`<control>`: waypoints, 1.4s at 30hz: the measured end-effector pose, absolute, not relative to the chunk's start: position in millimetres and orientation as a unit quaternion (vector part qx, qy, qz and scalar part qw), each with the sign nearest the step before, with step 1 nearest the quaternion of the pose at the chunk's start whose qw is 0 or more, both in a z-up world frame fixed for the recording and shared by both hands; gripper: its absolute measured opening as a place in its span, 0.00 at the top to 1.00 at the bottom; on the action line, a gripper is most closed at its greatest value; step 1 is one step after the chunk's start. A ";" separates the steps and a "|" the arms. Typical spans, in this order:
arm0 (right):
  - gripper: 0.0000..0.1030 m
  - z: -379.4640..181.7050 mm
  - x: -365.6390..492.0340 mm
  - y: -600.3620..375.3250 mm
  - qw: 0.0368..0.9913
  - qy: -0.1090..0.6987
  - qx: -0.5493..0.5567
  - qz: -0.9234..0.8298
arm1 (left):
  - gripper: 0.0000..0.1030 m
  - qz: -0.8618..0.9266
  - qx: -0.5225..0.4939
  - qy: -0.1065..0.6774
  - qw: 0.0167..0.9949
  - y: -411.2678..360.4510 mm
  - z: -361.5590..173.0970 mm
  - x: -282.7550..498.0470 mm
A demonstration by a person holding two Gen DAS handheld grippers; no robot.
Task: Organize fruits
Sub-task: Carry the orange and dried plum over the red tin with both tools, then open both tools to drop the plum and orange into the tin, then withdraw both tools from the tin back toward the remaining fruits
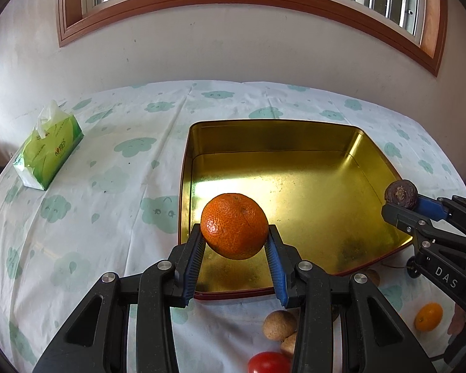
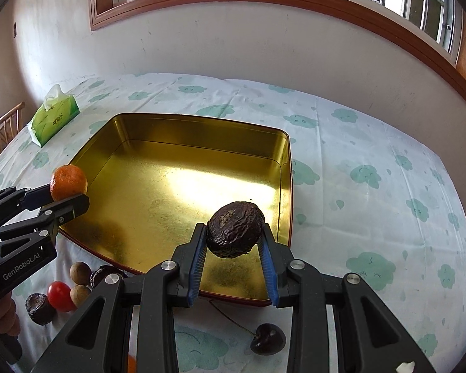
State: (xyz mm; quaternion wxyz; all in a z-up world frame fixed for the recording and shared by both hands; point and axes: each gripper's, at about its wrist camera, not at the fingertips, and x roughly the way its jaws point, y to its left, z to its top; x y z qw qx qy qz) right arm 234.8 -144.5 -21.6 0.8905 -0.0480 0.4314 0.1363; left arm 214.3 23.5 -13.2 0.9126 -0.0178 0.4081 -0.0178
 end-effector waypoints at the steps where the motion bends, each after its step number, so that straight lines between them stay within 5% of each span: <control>1: 0.70 -22.8 234.8 -144.5 0.890 0.433 -0.048 0.137 | 0.61 -0.018 -0.018 0.408 0.913 23.6 -14.2 215.5; 27: 0.64 -29.0 229.1 -148.5 0.889 0.437 -0.024 0.138 | 0.60 -0.007 -0.004 0.413 0.911 17.8 -20.2 218.5; 42: 0.59 -5.4 196.8 -158.2 0.902 0.412 -0.014 0.131 | 0.50 -0.010 0.014 0.395 0.919 11.4 -3.2 189.2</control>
